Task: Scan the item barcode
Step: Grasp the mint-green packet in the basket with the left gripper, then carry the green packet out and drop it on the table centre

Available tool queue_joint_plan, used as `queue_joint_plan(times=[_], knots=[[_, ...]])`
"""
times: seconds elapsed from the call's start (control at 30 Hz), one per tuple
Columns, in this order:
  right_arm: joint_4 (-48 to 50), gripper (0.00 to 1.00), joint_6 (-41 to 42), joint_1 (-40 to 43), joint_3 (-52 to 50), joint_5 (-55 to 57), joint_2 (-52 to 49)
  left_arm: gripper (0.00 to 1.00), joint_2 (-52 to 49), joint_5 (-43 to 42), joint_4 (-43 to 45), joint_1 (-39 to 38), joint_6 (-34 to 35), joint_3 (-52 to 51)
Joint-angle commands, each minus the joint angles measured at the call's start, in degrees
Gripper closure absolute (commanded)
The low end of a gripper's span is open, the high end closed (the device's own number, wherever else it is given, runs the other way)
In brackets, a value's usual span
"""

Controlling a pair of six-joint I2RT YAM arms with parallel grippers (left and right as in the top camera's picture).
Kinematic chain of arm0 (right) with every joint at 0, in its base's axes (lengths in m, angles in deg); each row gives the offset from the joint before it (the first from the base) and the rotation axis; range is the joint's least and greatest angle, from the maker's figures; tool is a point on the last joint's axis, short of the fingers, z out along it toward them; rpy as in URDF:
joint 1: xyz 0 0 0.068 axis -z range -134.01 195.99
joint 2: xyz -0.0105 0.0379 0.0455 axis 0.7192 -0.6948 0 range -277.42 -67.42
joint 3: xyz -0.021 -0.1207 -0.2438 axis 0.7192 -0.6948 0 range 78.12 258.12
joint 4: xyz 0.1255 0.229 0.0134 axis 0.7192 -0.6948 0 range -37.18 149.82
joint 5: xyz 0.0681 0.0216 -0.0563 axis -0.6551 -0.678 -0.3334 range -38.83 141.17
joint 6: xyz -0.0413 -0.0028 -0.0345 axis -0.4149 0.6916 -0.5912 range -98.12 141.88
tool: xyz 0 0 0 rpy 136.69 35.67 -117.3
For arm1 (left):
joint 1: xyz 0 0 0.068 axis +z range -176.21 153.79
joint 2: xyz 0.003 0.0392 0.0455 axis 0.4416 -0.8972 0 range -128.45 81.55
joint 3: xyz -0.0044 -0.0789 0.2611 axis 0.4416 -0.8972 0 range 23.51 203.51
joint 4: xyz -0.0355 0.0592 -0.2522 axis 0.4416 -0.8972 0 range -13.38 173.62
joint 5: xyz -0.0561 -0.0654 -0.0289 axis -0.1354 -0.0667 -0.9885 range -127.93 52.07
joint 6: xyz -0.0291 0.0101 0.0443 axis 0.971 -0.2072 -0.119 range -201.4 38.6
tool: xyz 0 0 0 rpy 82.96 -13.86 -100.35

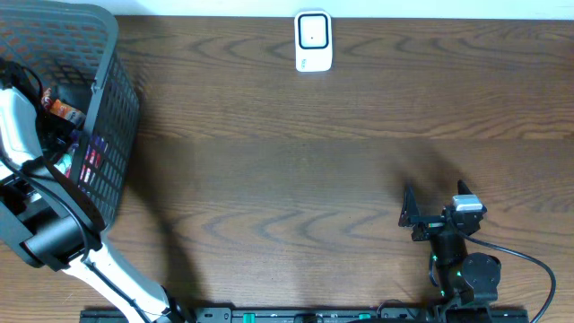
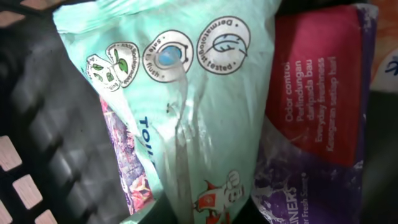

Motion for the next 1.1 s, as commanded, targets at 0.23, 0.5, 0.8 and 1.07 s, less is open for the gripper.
queue_joint_plan(times=[0.23,0.5,0.8,1.07], knots=[[-0.2,0.01,-0.7,-0.3,-0.1,0.1,0.2,0.93,10.2,-9.4,0.3,0.3,0.3,3.5],[-0.2,0.01,-0.7,-0.3,-0.1,0.1,0.2,0.93,29.6,-20.2,1.8,0.2,1.4,3.9],[-0.2,0.01,-0.7,-0.3,-0.1,0.1,0.2,0.93,44.8,-42.3,1.8,-6.9,-9.4,3.9],[-0.2,0.01,-0.7,-0.3,-0.1,0.1,0.2,0.93,48.5,-37.2,-2.9,-33.2,-18.2,1.0]])
